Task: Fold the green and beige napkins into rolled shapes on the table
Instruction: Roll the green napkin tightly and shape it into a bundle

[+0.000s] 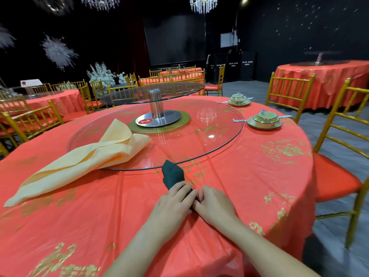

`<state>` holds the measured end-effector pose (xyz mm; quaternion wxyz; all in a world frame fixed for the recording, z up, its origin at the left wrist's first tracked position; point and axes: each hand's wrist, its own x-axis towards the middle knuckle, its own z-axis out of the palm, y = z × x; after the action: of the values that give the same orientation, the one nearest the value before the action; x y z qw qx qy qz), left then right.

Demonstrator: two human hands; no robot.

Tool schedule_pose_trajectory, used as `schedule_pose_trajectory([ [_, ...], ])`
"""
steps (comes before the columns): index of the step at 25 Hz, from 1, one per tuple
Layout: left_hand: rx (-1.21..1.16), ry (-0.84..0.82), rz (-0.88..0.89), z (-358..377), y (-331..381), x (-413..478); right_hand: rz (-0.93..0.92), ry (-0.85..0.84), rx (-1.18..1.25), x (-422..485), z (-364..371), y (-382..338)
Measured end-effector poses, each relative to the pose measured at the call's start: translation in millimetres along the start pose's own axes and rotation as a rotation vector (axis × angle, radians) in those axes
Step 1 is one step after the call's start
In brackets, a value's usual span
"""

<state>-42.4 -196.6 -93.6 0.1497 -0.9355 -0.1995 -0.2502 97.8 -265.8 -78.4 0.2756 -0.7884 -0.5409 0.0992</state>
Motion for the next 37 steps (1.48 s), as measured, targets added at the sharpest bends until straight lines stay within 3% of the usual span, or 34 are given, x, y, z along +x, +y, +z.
schedule_pose_trajectory([
  [5,-0.061,0.021,-0.003,5,-4,0,-0.031,-0.167,0.075,3,-12,4],
  [11,-0.126,0.013,-0.006,-1,-2,4,-0.005,-0.055,-0.037,2,-6,-3],
  [15,-0.076,0.008,0.054,-12,-6,-1,-0.105,-0.198,0.049,4,-17,3],
  [18,-0.094,0.175,0.049,-18,-10,-22,-0.09,-0.262,0.128,8,-31,19],
  [21,-0.243,0.278,-0.233,-17,-9,-36,-0.159,-0.294,0.255,14,-32,29],
  [24,-0.499,-0.034,-0.584,-23,3,-24,-0.23,-0.365,0.34,22,-27,25],
  [26,-0.557,-0.11,-0.599,-22,9,-12,-0.266,-0.365,0.326,26,-21,19],
  [34,-0.55,-0.084,-0.667,-21,7,4,-0.3,-0.336,0.204,16,-25,18],
  [37,-0.58,-0.089,-0.716,-22,8,4,-0.211,-0.186,0.123,5,-25,9],
])
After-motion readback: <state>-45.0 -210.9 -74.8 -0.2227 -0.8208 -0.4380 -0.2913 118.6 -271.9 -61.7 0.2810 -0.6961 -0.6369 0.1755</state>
